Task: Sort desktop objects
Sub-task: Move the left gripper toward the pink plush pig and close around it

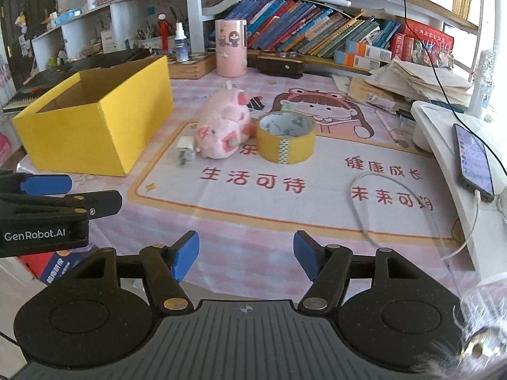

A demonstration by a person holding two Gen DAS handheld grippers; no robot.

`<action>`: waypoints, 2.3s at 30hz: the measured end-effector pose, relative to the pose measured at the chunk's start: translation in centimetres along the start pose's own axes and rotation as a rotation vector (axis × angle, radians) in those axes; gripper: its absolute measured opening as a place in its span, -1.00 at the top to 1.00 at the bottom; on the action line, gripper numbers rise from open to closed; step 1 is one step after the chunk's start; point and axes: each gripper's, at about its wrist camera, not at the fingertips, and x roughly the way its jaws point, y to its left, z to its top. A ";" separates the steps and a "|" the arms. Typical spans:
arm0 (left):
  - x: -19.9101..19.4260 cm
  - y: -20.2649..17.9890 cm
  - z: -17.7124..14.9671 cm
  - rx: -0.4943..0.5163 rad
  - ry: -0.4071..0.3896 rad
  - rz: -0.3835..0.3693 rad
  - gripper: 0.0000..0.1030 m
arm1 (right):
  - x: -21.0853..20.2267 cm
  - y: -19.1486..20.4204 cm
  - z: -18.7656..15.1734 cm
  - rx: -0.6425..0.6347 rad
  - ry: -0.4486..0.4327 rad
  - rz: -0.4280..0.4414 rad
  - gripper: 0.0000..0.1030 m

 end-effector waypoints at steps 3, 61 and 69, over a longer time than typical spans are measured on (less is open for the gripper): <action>0.9 -0.7 0.7 0.004 0.004 -0.001 -0.39 | 0.8 -1.1 0.7 0.002 0.005 0.001 -0.24; 14.9 -5.7 11.3 -0.086 0.046 0.182 -0.39 | 13.7 -10.2 9.9 -0.174 0.090 0.188 -0.60; 18.8 -5.5 11.7 -0.089 0.140 0.167 -0.39 | 16.0 -9.0 10.3 -0.214 0.105 0.213 -0.68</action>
